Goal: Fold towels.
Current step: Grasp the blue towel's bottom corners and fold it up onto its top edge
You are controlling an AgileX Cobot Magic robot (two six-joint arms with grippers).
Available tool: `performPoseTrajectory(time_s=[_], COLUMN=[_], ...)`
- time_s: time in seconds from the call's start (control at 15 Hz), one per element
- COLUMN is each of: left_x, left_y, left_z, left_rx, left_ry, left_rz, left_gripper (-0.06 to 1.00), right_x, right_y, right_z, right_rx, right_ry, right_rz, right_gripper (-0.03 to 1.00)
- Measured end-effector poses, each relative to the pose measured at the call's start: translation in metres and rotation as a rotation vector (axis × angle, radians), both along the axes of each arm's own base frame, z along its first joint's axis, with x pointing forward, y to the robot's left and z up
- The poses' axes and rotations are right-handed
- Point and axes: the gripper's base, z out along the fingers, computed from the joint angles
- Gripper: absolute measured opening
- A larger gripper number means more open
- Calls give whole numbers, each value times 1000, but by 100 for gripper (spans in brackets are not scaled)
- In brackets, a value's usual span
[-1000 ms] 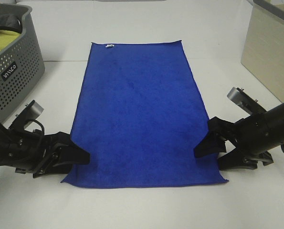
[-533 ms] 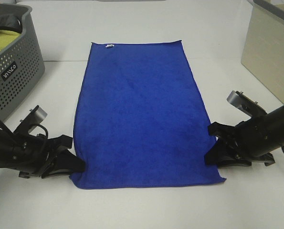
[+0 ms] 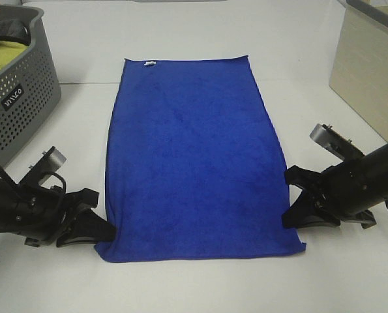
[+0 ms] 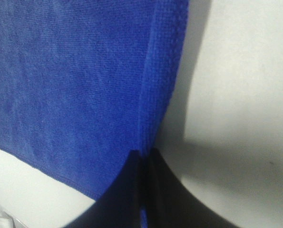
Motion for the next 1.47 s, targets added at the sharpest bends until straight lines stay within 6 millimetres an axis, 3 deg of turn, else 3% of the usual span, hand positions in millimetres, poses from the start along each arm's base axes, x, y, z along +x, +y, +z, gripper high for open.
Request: performPoseTrajectory(time_s=[0.27,0.4,0.6,0.8,0.93,1.13,1.27,1.47], left_x=[-8,-17,-49,-81,-96,-95,-75,-30], left_y=[0,4,12,16,19,18,15,15], left_z=[2,13,33,40,41,51,67,96], left_rx=[12,47,79,76,77,61,37,49], left_ry=[38,10,-12,11,25,-19,-107,-214], left_rz=[-60,-57,-27,-10,-8,12,41,151], left_gripper=[0,0,0,0,0,0,0,0], right_x=[-7,-13,-45,-79,-88,-78,-56,-5], right_y=[-2,-3,-4,-6,-6,-5,-3,-2], right_z=[20,28,27,23,24,38,55,97], right_rx=[-24,-32,-30,-29,-28,-17,-2,-14], right_ry=[14,20,68,133,138,67,-6,-186], right_rz=[19,22,27,19,16,7,-3,-13], right_gripper=[0,0,0,0,0,0,0,0])
